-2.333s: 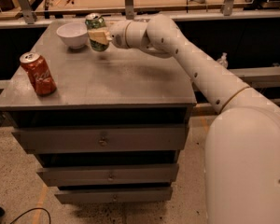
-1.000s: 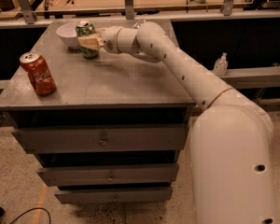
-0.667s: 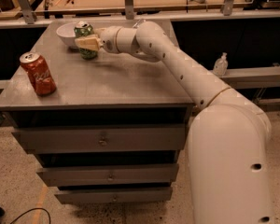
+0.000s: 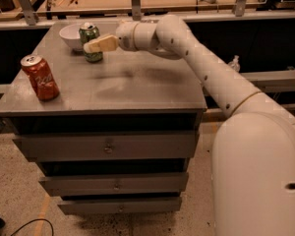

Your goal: Move green can near white bowl

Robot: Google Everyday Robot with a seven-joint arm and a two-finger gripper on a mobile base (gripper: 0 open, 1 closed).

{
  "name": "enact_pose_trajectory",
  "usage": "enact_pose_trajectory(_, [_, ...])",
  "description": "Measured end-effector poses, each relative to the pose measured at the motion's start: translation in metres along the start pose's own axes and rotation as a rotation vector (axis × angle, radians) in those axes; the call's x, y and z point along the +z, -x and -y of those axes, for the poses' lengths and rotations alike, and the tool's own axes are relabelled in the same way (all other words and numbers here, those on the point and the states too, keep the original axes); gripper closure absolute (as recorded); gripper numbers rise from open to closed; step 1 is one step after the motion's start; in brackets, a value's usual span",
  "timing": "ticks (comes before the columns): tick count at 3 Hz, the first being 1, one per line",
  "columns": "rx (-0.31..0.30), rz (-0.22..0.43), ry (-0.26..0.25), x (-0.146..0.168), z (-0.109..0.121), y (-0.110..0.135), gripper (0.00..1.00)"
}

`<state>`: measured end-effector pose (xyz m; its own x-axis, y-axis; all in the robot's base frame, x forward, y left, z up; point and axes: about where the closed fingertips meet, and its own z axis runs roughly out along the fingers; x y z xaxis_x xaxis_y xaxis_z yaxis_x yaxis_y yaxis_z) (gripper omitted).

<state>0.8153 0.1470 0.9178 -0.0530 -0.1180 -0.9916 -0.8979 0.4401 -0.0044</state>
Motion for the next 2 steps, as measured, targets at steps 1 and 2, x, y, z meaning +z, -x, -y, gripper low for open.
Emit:
enact_pose_trajectory(1, [-0.027, -0.068, -0.062, -0.074, 0.016, 0.020, 0.00])
enact_pose_trajectory(2, [-0.058, -0.183, -0.237, -0.163, 0.034, 0.046, 0.00])
